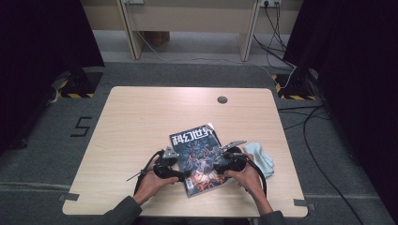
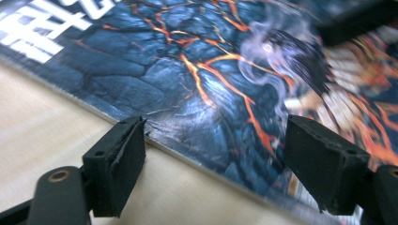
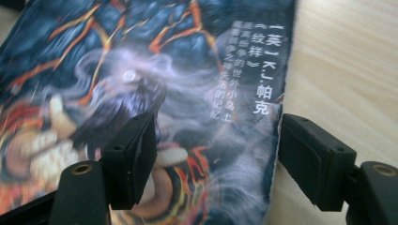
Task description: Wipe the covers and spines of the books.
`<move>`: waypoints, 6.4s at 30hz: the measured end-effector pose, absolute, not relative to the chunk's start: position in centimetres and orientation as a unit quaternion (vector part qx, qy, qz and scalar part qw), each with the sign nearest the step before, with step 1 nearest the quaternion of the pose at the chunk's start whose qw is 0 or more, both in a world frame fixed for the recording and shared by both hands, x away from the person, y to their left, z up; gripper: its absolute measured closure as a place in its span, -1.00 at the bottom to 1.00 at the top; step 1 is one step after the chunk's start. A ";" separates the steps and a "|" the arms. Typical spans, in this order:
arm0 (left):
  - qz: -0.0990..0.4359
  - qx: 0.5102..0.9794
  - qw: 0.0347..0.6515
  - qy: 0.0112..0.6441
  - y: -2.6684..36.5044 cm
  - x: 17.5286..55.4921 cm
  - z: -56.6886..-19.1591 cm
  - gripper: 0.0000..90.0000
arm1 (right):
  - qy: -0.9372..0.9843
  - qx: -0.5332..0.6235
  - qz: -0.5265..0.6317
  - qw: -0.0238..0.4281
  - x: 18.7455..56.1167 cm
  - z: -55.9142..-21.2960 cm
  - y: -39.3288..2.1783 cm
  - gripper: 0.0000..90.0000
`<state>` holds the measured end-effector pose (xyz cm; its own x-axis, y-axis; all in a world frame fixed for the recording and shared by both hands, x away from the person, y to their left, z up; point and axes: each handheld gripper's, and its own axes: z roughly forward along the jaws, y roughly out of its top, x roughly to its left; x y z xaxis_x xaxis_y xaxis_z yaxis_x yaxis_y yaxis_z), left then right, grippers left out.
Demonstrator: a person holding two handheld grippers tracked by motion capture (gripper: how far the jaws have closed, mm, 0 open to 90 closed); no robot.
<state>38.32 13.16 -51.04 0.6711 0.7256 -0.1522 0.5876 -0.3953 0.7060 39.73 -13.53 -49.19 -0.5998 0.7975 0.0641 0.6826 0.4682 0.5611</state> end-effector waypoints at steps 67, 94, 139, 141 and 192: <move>0.160 0.830 0.372 0.383 13.3 39.0 -50.9 -0.26 | 0.833 0.447 0.288 0.151 41.6 -49.6 -12.0 -0.38; 0.094 0.819 0.411 0.390 17.4 33.7 -49.5 -0.53 | 0.793 0.499 0.274 0.218 39.7 -45.0 -22.9 0.08; 0.104 0.831 0.384 0.390 19.5 32.4 -50.6 -0.57 | 0.801 0.508 0.272 0.163 46.7 -49.3 -21.0 0.13; 0.105 0.830 0.384 0.390 19.4 32.4 -50.6 -0.57 | 0.802 0.505 0.270 0.169 46.6 -49.3 -20.8 0.11; 0.111 0.831 0.385 0.385 19.6 32.2 -50.5 -0.60 | 0.774 0.506 0.339 0.172 38.0 -47.1 -20.0 -0.58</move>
<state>32.20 19.58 -50.48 0.6788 0.7259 -0.1112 0.5541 -0.4069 0.7262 37.98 -20.00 -47.08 -0.4278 0.9006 0.0769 0.6667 0.2569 0.6996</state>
